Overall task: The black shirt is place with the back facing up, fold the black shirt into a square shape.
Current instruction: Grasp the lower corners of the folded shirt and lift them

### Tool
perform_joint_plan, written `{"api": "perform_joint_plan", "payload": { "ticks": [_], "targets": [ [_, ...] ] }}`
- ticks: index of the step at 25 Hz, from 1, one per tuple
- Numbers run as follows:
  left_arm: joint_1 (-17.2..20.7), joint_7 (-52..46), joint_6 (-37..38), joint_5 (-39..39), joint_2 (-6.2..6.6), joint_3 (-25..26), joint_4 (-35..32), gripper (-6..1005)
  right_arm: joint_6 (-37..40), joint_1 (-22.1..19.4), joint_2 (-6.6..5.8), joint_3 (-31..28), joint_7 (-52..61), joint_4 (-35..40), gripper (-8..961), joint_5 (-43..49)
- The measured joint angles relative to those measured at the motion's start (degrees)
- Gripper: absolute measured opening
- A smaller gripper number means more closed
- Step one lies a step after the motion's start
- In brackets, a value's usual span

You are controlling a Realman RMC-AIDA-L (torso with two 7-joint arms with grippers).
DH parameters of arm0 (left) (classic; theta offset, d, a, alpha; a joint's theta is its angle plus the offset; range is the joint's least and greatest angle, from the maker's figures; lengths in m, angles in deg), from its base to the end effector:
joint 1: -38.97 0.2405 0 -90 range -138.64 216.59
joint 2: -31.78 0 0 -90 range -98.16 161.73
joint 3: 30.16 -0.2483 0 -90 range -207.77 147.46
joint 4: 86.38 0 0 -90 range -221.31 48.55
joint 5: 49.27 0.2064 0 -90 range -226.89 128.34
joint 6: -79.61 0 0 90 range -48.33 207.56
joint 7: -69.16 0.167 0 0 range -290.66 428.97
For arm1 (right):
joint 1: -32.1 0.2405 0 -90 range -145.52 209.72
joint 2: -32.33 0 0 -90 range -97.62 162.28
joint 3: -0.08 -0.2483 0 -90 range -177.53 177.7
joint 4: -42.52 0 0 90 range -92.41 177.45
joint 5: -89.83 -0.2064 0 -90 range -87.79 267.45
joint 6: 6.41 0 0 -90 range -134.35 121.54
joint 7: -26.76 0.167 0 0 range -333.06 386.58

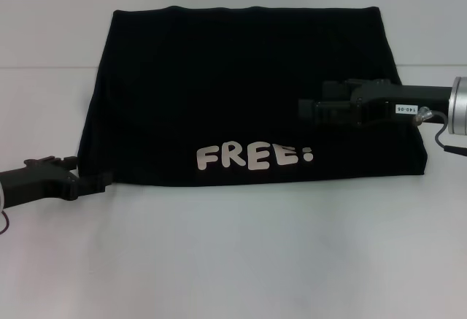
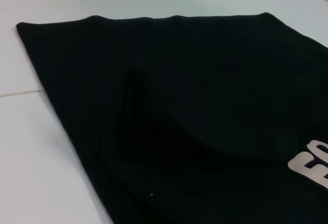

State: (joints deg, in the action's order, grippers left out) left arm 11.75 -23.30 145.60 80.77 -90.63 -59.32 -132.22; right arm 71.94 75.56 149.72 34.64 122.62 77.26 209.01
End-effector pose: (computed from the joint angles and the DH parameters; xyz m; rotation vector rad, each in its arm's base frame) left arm -0.3338 0.3568 0.0139 -2.2317 -0.9945 -0.2896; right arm 0.2003 0.4076 -0.0052 -2.5961 0.8465 0.6722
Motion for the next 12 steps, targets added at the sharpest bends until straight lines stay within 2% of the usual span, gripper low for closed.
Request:
{"api": "perform_joint_plan", "payload": {
  "ticks": [12],
  "targets": [
    [-1.1,0.1,-3.1,0.6,-0.01,-1.6,2.6,862,-0.3,0.1,0.03,-0.2,-0.3,0.0,922,0.0]
  ]
}}
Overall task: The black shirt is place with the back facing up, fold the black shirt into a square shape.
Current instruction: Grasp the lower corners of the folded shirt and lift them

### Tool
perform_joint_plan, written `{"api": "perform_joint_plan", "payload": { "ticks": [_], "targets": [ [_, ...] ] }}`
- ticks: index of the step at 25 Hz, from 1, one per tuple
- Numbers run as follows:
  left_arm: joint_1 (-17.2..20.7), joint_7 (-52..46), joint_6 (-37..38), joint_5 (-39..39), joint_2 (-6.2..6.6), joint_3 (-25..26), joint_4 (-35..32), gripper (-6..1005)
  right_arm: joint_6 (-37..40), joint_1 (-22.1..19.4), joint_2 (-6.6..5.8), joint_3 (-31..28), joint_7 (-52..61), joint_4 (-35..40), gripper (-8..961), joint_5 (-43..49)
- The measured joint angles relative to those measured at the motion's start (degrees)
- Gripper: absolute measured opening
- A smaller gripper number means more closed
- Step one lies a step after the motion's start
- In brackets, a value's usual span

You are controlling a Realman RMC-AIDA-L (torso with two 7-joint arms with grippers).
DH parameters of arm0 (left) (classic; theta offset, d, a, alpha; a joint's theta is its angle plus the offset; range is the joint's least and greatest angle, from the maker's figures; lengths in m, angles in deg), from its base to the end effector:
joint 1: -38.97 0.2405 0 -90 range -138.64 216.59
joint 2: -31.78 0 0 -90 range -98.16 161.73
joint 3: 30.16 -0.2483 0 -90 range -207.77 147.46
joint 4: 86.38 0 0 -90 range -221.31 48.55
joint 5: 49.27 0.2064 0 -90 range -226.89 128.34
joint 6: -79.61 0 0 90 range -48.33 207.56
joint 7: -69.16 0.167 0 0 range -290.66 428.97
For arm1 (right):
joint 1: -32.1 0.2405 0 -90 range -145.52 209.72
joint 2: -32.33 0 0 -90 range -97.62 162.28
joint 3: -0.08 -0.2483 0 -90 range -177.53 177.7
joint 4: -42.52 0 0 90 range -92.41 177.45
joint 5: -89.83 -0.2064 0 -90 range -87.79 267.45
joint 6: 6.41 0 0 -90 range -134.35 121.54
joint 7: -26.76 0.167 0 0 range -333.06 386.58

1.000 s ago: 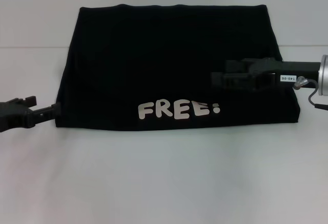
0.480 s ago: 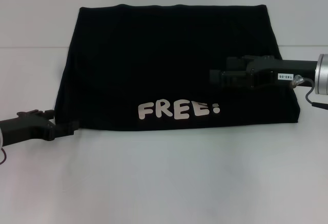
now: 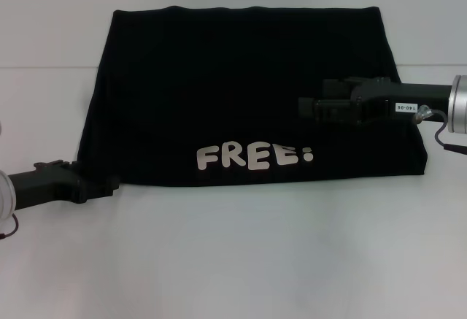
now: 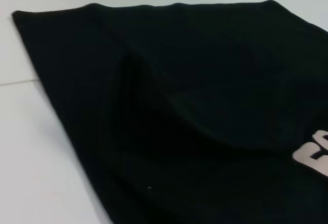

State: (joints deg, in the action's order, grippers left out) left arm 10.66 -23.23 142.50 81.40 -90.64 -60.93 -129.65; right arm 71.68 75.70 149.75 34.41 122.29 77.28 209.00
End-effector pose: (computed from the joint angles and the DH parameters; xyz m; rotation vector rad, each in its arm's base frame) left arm -0.3336 0.3613 0.0021 -2.2425 -0.9977 -0.2536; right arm 0.1997 0.4089 -0.0046 -2.5911 0.8376 0.6732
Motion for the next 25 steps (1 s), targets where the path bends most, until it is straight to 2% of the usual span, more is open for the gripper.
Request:
{"api": "perform_joint_plan", "payload": {
  "ticks": [9,12,18,25],
  "targets": [
    [-0.1,-0.1,0.4,-0.1,0.26,0.5,-0.2,858,0.0,0.0,-0.1,-0.1,-0.1,0.0,920,0.0],
    [-0.1,-0.1,0.7,0.0,0.33,0.4,-0.2,646,0.0,-0.2,-0.16,-0.1,-0.1,0.0,919,0.0],
    [-0.1,-0.1,0.7,0.0,0.26,0.1,-0.2,414,0.0,-0.5,-0.22,0.1,0.1,-0.1,918,0.0],
    [-0.3,0.0,0.2,0.0,0.2,-0.2,-0.2,259,0.3,-0.6,-0.44,0.0,0.4,-0.1,919,0.0]
  ]
}}
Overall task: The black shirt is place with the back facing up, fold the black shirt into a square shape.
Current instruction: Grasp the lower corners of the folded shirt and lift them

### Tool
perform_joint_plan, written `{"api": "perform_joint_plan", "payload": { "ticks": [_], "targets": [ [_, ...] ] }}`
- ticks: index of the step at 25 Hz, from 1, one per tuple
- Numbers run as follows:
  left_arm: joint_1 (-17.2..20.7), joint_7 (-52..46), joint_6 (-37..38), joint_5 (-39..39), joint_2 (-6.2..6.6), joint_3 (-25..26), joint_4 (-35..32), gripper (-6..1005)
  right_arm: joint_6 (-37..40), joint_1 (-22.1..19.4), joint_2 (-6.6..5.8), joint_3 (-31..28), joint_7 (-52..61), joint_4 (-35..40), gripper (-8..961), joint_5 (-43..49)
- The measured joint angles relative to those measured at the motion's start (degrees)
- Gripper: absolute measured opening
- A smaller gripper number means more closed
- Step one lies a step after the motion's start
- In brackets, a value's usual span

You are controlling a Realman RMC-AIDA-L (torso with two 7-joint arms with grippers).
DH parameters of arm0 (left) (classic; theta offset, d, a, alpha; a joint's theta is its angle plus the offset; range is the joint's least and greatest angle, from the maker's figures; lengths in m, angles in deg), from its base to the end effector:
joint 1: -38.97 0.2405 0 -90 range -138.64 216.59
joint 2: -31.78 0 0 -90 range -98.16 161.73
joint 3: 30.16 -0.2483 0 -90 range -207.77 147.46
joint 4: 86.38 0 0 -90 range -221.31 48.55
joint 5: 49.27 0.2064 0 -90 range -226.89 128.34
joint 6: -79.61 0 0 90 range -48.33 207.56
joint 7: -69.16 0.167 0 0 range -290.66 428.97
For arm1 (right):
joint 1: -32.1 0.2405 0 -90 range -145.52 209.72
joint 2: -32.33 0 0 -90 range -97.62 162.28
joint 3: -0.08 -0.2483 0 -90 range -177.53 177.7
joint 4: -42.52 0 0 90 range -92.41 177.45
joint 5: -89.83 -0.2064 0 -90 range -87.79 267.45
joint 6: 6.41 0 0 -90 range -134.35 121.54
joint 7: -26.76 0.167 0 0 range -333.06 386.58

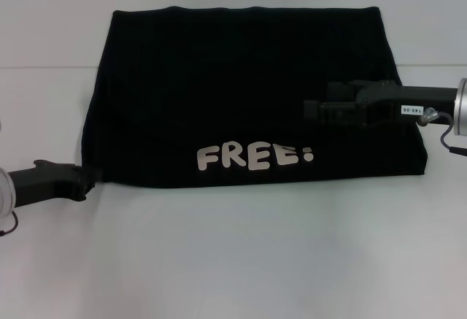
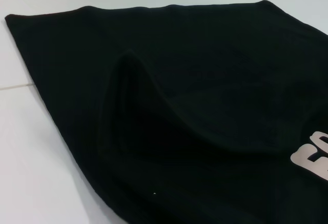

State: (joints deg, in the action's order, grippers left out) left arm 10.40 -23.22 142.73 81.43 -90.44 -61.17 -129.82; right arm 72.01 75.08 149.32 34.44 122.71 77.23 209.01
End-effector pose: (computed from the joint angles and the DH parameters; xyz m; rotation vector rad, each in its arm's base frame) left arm -0.3318 0.3632 0.0036 -2.2499 -0.9854 -0.2511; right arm 0.2050 0.4071 -0.0019 -2.5852 0.8567 0.6684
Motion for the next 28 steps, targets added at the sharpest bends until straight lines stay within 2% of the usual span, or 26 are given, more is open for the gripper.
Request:
{"api": "perform_joint_plan", "payload": {
  "ticks": [4,9,15,19,21,24,28],
  "targets": [
    [-0.1,0.1,-0.4,0.0,-0.04,-0.1,0.0,171,-0.3,0.0,-0.27,-0.1,0.0,0.0,919,0.0],
    [0.2,-0.1,-0.6,0.0,0.14,0.4,-0.4,-1,-1.8,-0.5,-0.84,-0.1,0.2,0.0,917,0.3],
    [1.4,-0.4,1.2,0.0,0.23,1.1,-2.4,-2,-3.1,-1.7,-2.81,0.4,6.2,-0.1,916,1.8],
    [1.5,-0.3,2.5,0.0,0.23,1.5,-2.7,-2,-4.3,-2.4,-4.84,0.4,13.4,0.0,917,6.7],
    [1.6,-0.2,2.6,0.0,0.23,1.5,-2.6,-2,-5.8,-2.5,-5.45,0.4,16.9,-0.2,916,10.2],
    [1.6,-0.1,2.5,0.0,0.23,1.5,-2.4,-2,-6.9,-2.8,-5.64,0.4,19.5,-0.4,916,13.3],
    [1.5,-0.1,2.4,0.0,0.23,1.3,-2.4,-2,-9.0,-3.5,-5.05,0.4,20.0,-0.6,916,14.7]
  ]
}}
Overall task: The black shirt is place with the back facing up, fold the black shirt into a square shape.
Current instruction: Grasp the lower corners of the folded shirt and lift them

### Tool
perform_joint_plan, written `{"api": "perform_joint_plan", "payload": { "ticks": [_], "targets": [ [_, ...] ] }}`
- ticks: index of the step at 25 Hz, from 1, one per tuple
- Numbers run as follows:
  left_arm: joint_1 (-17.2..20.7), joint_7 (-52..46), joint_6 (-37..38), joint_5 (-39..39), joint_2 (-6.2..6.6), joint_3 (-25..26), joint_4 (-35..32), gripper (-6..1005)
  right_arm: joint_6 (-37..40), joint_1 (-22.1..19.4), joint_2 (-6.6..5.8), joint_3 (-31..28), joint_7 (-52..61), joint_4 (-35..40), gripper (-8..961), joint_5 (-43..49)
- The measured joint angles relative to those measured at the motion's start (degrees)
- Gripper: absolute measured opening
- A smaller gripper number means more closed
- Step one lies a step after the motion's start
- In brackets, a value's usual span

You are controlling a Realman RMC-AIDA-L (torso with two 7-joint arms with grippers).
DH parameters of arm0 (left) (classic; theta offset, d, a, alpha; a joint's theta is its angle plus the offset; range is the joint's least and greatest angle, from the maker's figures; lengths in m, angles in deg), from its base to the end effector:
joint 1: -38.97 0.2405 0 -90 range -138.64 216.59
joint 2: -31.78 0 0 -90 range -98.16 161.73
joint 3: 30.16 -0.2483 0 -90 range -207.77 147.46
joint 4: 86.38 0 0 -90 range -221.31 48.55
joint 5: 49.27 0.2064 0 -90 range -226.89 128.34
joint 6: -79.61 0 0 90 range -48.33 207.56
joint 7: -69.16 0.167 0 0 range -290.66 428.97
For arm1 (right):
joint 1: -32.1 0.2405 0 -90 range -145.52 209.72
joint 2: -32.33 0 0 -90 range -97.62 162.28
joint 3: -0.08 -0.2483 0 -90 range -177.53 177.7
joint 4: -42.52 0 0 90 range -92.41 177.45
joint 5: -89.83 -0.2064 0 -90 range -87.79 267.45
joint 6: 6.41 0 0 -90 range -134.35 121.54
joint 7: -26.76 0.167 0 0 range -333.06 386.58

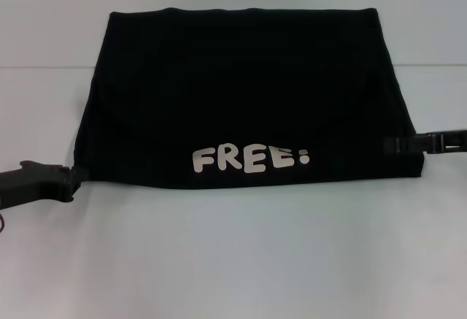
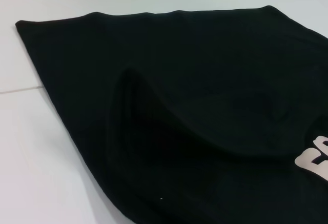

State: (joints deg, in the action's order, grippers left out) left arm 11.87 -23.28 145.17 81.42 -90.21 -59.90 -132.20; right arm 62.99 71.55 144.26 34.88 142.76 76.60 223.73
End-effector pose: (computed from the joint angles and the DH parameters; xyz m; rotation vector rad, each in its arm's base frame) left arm -0.3371 0.3566 0.0157 -2.2353 -0.9863 -0.2599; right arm 0.2940 0.4051 0.0282 -2.2917 1.3097 0.2956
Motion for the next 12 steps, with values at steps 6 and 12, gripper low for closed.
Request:
{"api": "perform_joint_plan", "payload": {
  "ticks": [6,12],
  "targets": [
    [-0.2,0.0,-0.1,0.0,0.0,-0.2,0.1,-1,-4.6,-0.2,0.12,0.1,-0.1,-3.5,917,0.6],
    [-0.2,0.1,-0.2,0.0,-0.07,-0.2,0.2,-1,-7.3,0.5,0.55,1.0,-1.0,-6.0,917,0.6]
  ]
}}
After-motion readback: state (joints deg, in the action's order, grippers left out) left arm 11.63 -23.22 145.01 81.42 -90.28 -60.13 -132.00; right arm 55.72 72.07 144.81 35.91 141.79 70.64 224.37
